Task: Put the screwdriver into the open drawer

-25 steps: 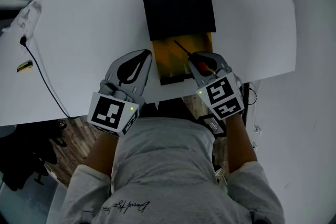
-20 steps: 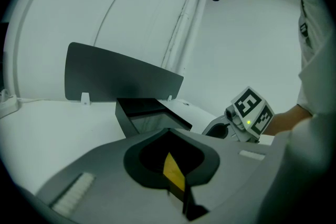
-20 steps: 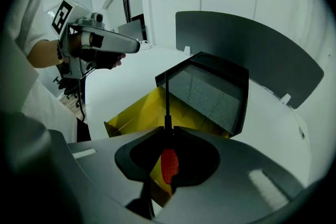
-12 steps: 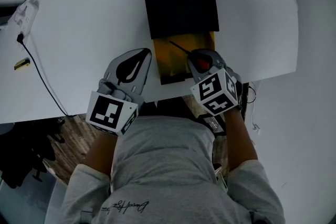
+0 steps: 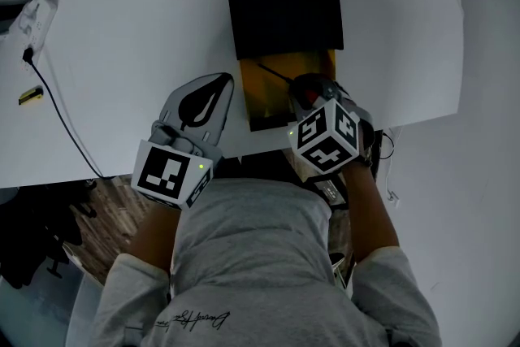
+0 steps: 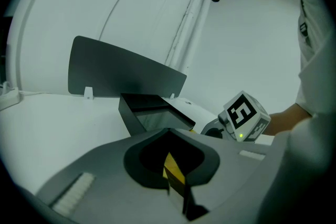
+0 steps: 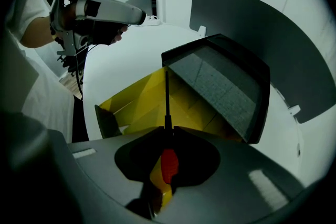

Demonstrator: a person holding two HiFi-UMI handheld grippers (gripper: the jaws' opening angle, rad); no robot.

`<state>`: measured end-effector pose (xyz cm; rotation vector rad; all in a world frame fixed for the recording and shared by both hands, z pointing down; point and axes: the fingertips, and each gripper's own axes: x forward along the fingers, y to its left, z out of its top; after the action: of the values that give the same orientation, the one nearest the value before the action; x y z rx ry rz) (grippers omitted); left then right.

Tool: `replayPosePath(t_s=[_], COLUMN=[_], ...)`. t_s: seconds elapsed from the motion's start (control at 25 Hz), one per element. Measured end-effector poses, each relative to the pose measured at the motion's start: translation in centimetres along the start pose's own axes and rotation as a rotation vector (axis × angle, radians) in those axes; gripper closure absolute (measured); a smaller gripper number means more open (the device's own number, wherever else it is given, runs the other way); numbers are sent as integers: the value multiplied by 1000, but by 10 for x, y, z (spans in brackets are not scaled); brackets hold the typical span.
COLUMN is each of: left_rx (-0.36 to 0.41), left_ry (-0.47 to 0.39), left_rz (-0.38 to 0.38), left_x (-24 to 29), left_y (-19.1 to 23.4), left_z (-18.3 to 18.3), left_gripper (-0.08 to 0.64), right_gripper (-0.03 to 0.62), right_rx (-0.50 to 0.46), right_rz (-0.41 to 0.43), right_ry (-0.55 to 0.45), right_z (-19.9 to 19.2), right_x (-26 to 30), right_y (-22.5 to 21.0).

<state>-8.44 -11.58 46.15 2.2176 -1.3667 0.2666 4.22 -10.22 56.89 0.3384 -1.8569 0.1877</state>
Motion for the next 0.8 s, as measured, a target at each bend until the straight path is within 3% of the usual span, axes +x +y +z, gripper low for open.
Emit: replayPosePath(t_s=[0.8], left_rx=[-4], left_ry=[4], left_rz=[0], left_x=[1], left_y=[11], left_z=[-2], left_gripper=[560], right_gripper=[518], right_rx=[-52], right_rz=[34], right_ry=[133], right_z=[-3], right_x=[23], right_y=[1])
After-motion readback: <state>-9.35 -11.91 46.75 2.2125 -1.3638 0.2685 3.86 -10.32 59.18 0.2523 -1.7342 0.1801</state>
